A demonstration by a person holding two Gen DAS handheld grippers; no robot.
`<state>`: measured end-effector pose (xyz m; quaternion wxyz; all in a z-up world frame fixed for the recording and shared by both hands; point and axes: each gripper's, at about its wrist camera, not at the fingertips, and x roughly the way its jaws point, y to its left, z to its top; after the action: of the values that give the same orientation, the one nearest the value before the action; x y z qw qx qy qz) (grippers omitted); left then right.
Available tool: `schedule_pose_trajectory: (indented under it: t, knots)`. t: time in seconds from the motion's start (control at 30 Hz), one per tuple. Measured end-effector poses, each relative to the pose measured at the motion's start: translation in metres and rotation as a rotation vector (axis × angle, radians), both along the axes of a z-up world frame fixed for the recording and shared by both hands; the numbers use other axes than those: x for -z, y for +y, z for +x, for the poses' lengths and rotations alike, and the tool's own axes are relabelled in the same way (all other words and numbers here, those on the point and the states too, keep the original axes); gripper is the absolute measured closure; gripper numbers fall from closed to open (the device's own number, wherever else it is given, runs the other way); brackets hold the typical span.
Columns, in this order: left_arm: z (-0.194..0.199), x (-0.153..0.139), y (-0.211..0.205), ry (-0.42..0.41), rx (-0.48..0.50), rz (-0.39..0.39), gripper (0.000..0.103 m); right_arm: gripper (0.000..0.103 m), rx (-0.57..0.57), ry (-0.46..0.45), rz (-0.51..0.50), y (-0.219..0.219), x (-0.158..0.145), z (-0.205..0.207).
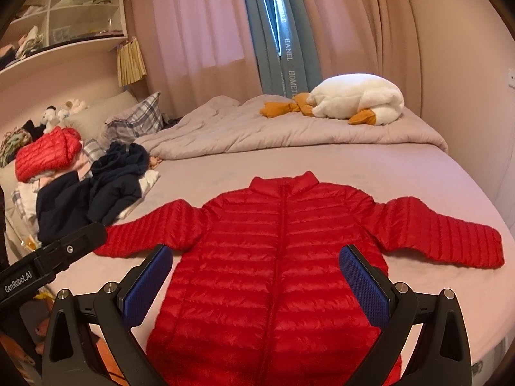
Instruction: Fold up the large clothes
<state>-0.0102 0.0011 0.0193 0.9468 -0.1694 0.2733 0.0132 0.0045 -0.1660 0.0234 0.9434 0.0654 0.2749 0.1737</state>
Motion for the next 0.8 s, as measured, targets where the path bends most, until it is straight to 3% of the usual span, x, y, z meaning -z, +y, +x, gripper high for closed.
schedule_pose_trajectory:
  t: [0.53,0.8]
  knots:
    - [-0.0014,-0.0013,-0.0009,0.005,0.004,-0.001,0.000,0.000,0.002,0.004,0.019,-0.0022,0.0002,0.0038]
    - [0.0002,-0.0024,-0.0025,-0.002,0.015,0.037,0.000,0.000,0.008,0.010,0.031,-0.0046,0.0002,0.0051]
